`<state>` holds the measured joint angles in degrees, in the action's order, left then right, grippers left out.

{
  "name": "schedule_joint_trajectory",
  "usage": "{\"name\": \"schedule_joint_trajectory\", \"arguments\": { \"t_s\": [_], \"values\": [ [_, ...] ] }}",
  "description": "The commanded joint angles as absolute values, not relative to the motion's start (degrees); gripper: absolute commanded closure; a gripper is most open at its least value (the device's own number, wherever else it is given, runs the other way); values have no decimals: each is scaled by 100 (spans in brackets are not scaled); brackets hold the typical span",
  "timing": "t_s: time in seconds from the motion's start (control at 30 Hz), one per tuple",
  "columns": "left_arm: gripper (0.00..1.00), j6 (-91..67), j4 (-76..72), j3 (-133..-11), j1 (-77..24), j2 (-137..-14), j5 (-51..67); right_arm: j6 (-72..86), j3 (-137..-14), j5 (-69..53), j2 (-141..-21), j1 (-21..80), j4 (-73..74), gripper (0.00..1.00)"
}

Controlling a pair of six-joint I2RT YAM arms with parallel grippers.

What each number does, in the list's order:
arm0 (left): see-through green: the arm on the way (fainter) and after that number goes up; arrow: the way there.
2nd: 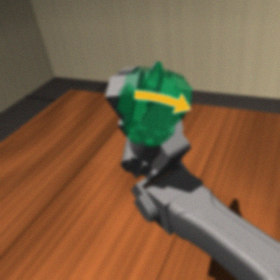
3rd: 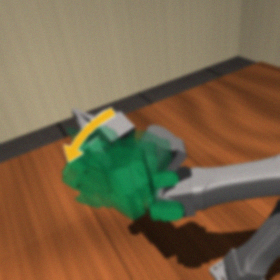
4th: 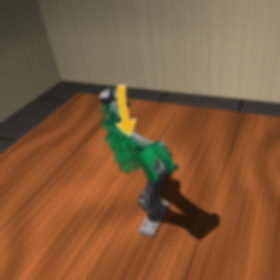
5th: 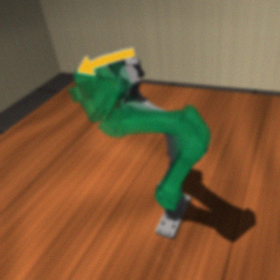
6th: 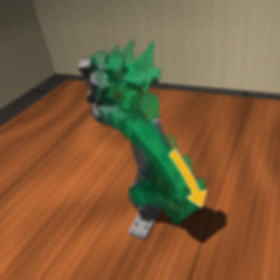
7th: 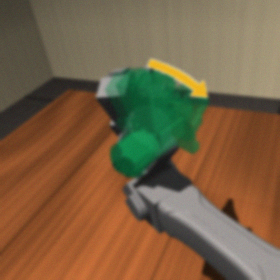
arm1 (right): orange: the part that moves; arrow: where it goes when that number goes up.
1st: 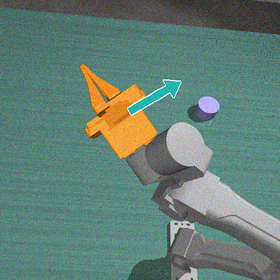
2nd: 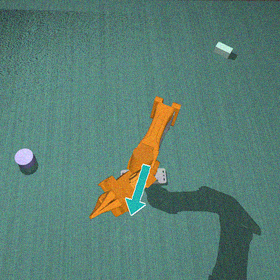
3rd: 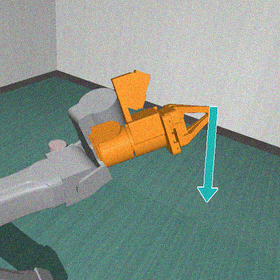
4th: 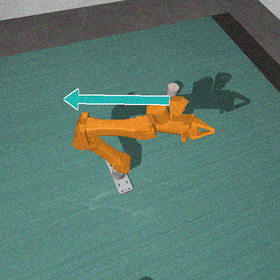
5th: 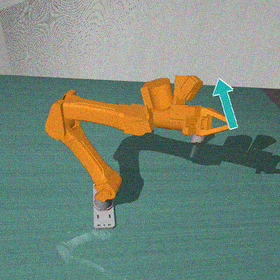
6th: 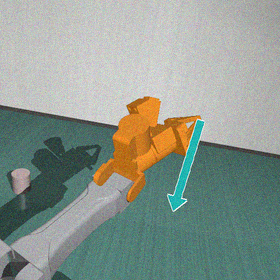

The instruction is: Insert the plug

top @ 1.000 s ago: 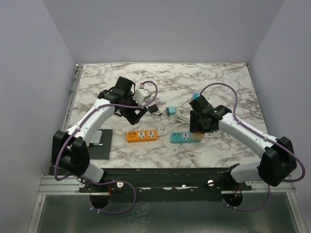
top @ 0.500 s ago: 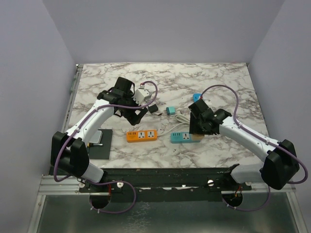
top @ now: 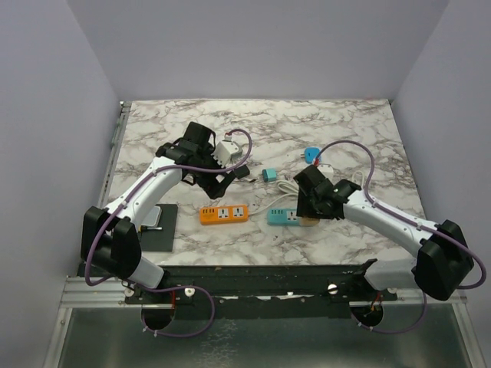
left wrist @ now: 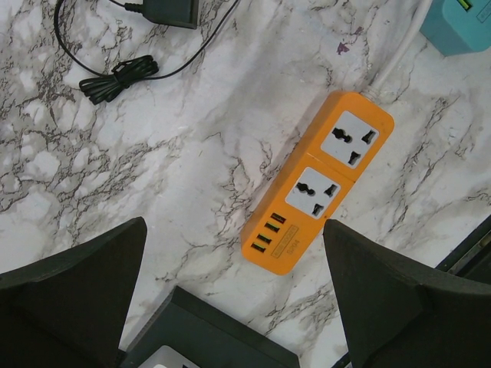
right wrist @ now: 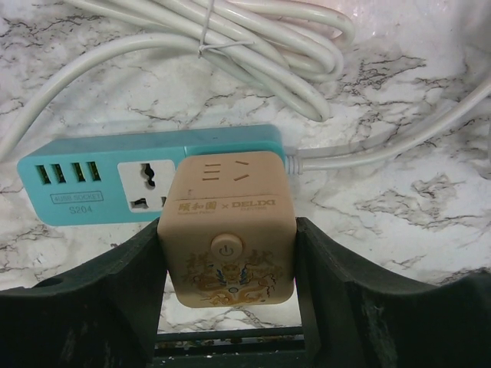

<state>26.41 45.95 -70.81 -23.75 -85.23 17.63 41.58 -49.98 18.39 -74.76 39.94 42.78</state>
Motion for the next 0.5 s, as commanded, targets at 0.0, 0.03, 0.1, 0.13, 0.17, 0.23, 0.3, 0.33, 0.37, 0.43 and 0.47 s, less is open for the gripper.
{"name": "schedule_joint_trajectory", "arguments": {
  "t_s": [0.0, 0.03, 0.1, 0.13, 0.17, 0.23, 0.3, 0.33, 0.37, 0.43, 0.47],
  "values": [
    [1, 2654, 4553, -7236, -2384, -8521, 1896, 4321, -4842, 1403, -7911, 4095, 4676, 99],
    [1, 2663, 4555, -7234, -2382, -8516, 1874, 4271, -4881, 1361, -7948, 4093, 4664, 99],
    [1, 2663, 4555, -7225, -2382, -8515, 1875, 4192, -4961, 1268, -8115, 4087, 4668, 99],
    [1, 2663, 4554, -7225, -2386, -8511, 1885, 4166, -5000, 1255, -8220, 4086, 4687, 99],
    [1, 2656, 4556, -7231, -2383, -8503, 1888, 4155, -5035, 1252, -8340, 4087, 4718, 99],
    [1, 2654, 4558, -7242, -2384, -8491, 1897, 4159, -5041, 1228, -8527, 4087, 4729, 99],
    [1, 2667, 4553, -7244, -2389, -8460, 1881, 4185, -4975, 1199, -8620, 4092, 4700, 99],
    [1, 2678, 4553, -7242, -2385, -8438, 1874, 4210, -4922, 1173, -8644, 4088, 4675, 99],
    [1, 2699, 4554, -7236, -2387, -8422, 1868, 4236, -4847, 1124, -8648, 4087, 4631, 99],
    [1, 2733, 4545, -7241, -2385, -8418, 1831, 4320, -4655, 1049, -8600, 4090, 4521, 99],
    [1, 2732, 4533, -7247, -2388, -8412, 1799, 4370, -4586, 997, -8570, 4094, 4465, 99]
  ]
}}
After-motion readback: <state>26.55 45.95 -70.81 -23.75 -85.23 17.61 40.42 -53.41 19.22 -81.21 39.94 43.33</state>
